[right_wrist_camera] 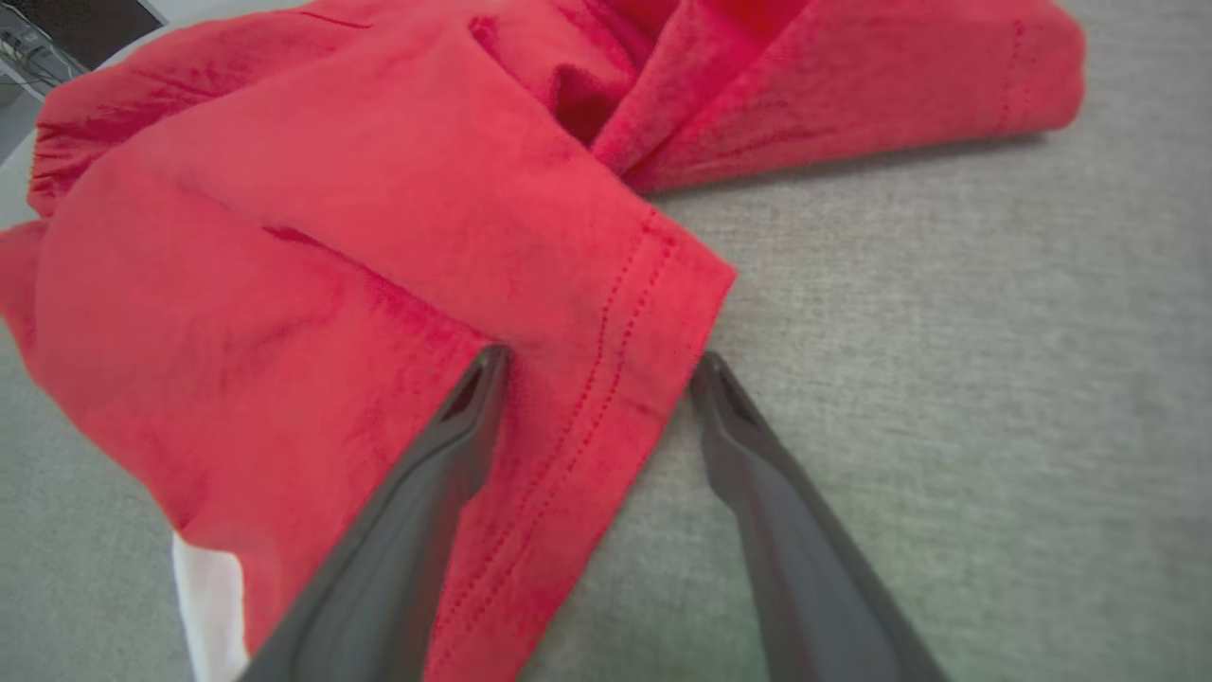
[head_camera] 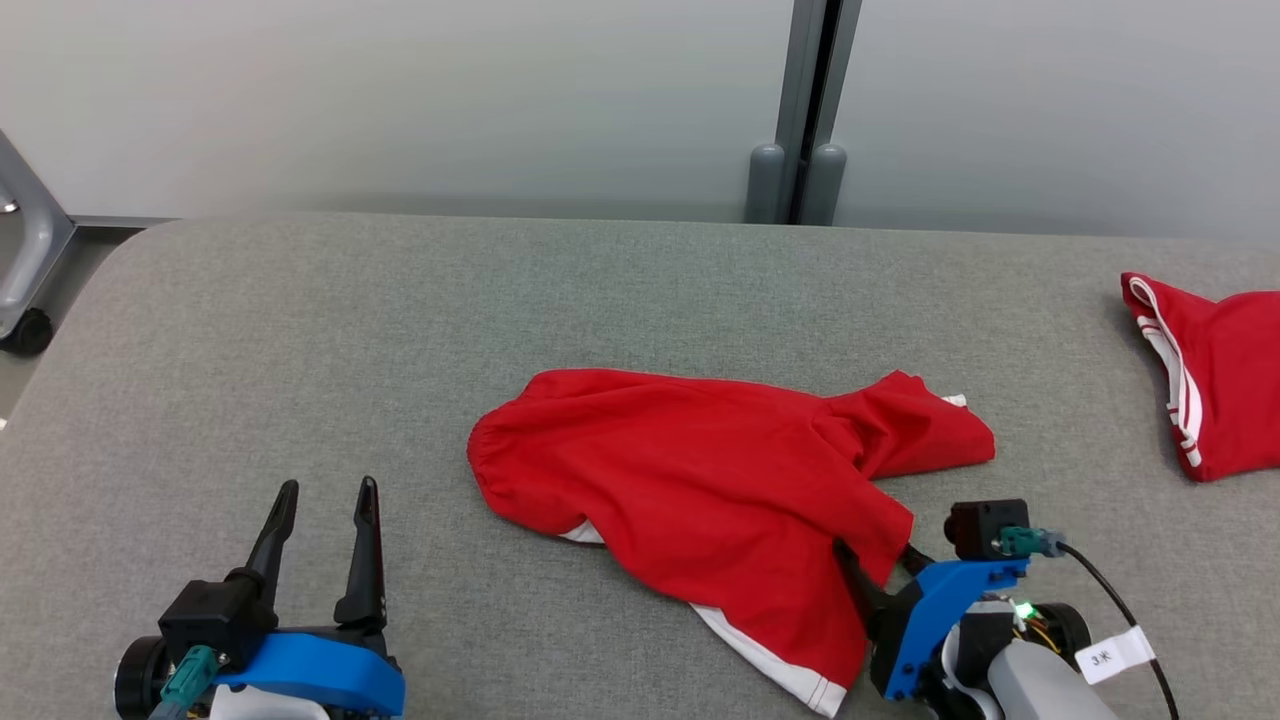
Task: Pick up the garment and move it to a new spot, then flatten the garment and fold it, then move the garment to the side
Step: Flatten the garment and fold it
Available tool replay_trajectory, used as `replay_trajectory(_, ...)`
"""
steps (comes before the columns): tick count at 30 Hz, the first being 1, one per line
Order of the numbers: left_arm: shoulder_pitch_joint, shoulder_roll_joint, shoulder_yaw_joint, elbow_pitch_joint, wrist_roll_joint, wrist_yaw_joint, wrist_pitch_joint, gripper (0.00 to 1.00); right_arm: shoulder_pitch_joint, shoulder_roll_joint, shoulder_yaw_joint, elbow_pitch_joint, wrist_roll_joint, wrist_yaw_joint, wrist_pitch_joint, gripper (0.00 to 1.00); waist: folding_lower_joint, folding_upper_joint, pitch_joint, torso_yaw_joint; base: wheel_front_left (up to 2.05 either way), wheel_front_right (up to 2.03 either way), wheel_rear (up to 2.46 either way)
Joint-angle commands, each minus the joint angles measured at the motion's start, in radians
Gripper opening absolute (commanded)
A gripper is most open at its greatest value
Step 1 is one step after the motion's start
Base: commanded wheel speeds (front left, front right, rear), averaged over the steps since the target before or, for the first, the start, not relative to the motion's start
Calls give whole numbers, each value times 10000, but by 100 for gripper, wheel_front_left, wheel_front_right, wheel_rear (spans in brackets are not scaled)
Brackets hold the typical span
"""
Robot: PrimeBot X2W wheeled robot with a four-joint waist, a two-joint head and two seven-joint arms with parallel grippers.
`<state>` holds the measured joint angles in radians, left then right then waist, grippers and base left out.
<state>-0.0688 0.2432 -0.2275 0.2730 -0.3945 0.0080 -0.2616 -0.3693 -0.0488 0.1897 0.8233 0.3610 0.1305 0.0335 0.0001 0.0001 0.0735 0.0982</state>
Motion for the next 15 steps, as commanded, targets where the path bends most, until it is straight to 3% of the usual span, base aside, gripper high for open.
replay_trajectory(1, -139, -26, 69, 9, 58, -44, -41, 100, -250, -39, 106, 175, 72, 5, -133, 73, -1, -1, 11, 0, 0, 0, 0)
replay_trajectory(2, -125, -39, 83, 10, 59, -47, -41, 100, -353, -44, 180, 254, 110, 5, -240, 20, -1, -1, 20, -5, 0, 0, 0)
replay_trajectory(3, -112, -52, 92, 9, 59, -50, -41, 100, -448, -42, 231, 333, 97, 5, -341, 0, -1, -1, 21, -12, 0, 0, 0)
replay_trajectory(9, 9, -122, 186, -75, 82, -97, -41, 100, -438, -35, 161, -289, -54, 5, -1176, 0, -1, -1, -145, -19, 0, 0, 0)
replay_trajectory(15, 306, -108, 412, -216, 106, -61, -42, 100, 620, -46, -398, -2944, -897, 4, -819, 0, -1, -1, -341, -248, 0, 0, 0)
